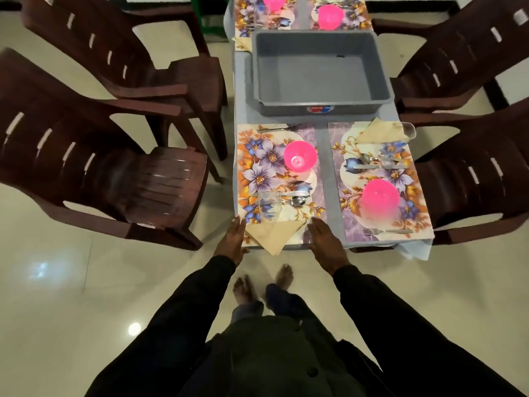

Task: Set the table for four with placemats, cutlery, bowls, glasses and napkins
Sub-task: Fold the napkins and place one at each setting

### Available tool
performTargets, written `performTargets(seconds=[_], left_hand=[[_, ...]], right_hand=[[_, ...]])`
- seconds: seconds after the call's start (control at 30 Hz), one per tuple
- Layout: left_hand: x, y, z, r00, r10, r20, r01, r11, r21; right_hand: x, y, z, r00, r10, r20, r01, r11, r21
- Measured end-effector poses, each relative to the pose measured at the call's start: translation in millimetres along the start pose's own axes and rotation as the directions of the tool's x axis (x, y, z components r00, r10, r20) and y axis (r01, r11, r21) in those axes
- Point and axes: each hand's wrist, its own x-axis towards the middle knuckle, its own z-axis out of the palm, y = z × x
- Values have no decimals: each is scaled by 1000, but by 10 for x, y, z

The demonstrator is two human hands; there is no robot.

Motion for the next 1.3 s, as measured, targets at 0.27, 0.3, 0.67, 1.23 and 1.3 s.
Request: performTargets(seconds=[0.27, 0.3, 0.67, 1.23, 1.3], left_hand=[[87, 69, 75, 997, -71, -11, 71, 997, -21], [91, 73, 88, 997, -75, -24, 74, 997, -30], [79, 157, 82, 987, -130, -98, 119, 986, -115], [145, 351, -324, 988, -145, -60, 121, 948, -294], [158, 336, -312, 991, -132, -21, 122, 956, -268]], right_hand=[[61, 36, -88, 998, -61, 26, 63, 994, -86], [57, 46, -90, 998, -62, 23, 64, 994, -86], [55, 93, -46, 999, -46, 14, 46, 999, -23], [289, -328, -44, 965, -104, -241, 96, 994, -45], [297, -324, -21, 967, -65, -244, 59, 998, -34]])
